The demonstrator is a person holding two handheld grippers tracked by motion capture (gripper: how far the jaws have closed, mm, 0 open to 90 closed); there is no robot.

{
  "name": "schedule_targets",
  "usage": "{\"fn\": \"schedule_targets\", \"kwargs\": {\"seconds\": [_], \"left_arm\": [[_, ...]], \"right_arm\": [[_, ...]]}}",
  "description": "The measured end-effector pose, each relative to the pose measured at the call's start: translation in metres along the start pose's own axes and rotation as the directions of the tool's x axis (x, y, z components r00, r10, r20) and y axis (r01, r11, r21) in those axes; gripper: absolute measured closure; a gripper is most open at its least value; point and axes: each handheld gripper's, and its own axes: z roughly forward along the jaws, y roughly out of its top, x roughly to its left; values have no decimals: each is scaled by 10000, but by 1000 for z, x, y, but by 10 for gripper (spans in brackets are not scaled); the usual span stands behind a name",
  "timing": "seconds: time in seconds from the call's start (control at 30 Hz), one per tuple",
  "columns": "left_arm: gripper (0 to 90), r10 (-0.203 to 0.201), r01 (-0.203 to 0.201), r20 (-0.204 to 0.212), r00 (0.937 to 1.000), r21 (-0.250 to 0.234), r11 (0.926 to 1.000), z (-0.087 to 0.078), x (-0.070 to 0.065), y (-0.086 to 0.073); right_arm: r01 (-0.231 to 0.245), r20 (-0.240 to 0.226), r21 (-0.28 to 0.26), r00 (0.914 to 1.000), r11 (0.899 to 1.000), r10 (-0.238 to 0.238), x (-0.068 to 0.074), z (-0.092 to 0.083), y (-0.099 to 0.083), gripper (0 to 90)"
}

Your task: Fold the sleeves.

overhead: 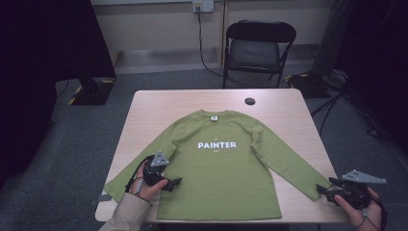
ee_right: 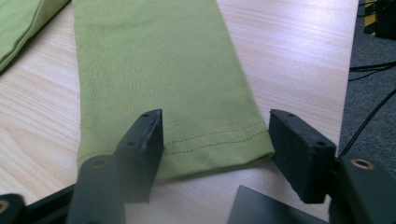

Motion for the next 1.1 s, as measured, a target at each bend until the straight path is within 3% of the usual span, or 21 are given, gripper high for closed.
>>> {"fn": "schedule_targets", "kwargs": {"seconds": [0.27, 0.4, 0.63, 1.1], "left_arm": [[0, 1, -1, 0, 10000, 2, 10000, 0, 0, 0], [0, 1, -1, -1, 10000, 1, 10000, 0, 0, 0], [0, 2, -2, 1, 10000, 2, 10000, 0, 0, 0], [0, -2, 2, 0, 10000, 1, 10000, 0, 0, 0]], "right_arm": [[-633, -320, -373, 9976, 9973, 621, -7, -5, -6, 683], [-660, -409, -268, 9971, 9975, 648, -6, -3, -5, 810], [62, 20, -74, 10000, 10000, -62, 4, -3, 5, 835], [1124, 15, -905, 9936, 9895, -1127, 30, -21, 53, 835]]}}
